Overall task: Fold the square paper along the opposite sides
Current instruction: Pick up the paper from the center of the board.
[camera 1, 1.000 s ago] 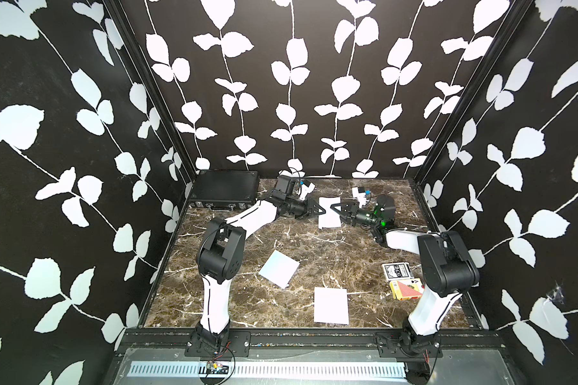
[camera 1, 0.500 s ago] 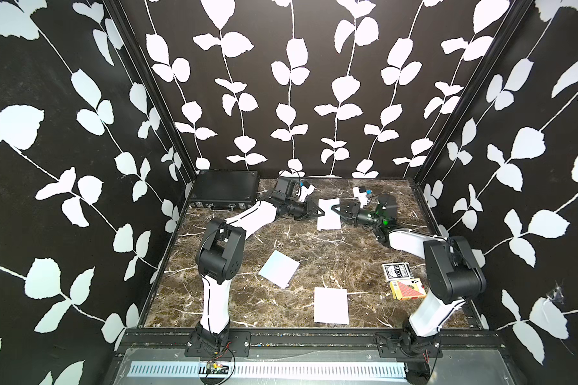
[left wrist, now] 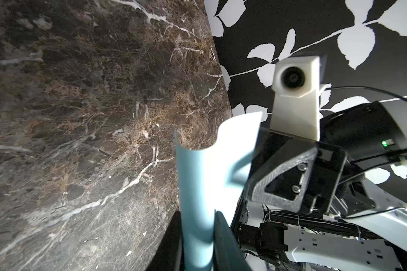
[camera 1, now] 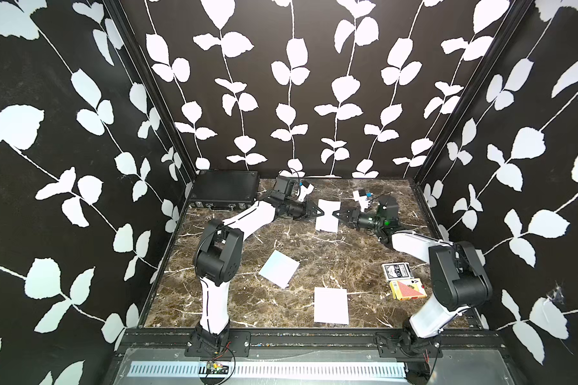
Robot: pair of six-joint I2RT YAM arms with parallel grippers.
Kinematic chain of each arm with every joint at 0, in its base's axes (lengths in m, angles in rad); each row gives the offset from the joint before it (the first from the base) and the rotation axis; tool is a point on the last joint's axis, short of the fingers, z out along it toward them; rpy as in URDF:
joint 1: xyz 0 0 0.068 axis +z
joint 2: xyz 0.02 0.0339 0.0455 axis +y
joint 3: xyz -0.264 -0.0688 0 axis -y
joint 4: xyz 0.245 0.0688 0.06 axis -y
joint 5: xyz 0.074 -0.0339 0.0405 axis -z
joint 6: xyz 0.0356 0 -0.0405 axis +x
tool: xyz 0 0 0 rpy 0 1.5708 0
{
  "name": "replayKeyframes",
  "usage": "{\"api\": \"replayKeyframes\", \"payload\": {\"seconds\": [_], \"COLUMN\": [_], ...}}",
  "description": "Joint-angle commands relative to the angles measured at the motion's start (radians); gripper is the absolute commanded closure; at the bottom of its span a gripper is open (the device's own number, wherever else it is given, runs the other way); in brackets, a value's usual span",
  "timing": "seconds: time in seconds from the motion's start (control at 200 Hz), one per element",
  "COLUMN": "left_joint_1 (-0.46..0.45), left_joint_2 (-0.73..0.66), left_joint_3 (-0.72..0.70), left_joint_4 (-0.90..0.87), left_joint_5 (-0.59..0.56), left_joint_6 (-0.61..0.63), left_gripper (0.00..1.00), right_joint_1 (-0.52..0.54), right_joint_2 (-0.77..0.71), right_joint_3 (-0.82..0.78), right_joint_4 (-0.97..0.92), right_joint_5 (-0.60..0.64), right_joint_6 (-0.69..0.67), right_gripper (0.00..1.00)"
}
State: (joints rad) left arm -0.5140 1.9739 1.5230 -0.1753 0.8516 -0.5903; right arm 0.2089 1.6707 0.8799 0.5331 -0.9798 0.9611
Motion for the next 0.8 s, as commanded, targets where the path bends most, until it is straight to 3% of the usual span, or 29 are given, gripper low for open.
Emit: {"api": "replayKeyframes", "payload": {"seconds": [0.0,0.225,0.42,0.495,0.565,0.635,0.675,0.795], "left_joint_1": [0.005,0.005,0.005,0.006,0.012,0.025,0.034,0.072], "left_joint_2": [-0.064,-0.070,-0.072,-0.076,-0.085,-0.100,-0.111,-0.153], "left_joint_3": [-0.014,-0.017,-0.017,-0.017,-0.018,-0.022,-0.029,-0.062], "left_joint_4": [-0.004,-0.005,-0.009,-0.020,-0.025,-0.036,-0.035,-0.007], "left_joint_5": [0.000,-0.002,-0.008,-0.021,-0.029,-0.045,-0.051,-0.050], "left_joint_6": [0.020,0.023,0.027,0.035,0.040,0.046,0.046,0.027], "left_gripper": [0.79,0.79,0.79,0.78,0.68,0.47,0.39,0.27], "right_joint_1": [0.005,0.007,0.006,0.007,0.007,0.006,0.006,0.007], "right_joint_2": [-0.032,-0.046,-0.062,-0.062,-0.093,-0.114,-0.125,-0.156], "right_joint_3": [-0.029,-0.040,-0.045,-0.042,-0.034,-0.025,-0.019,0.003], "right_joint_4": [0.021,0.028,0.014,-0.013,-0.044,-0.066,-0.076,-0.106], "right_joint_5": [-0.003,0.000,0.009,0.015,0.021,0.021,0.023,0.019], "right_joint_6": [-0.015,-0.009,-0.016,-0.032,-0.052,-0.071,-0.083,-0.112], "right_gripper": [0.76,0.78,0.99,1.00,1.00,1.00,1.00,1.00]}}
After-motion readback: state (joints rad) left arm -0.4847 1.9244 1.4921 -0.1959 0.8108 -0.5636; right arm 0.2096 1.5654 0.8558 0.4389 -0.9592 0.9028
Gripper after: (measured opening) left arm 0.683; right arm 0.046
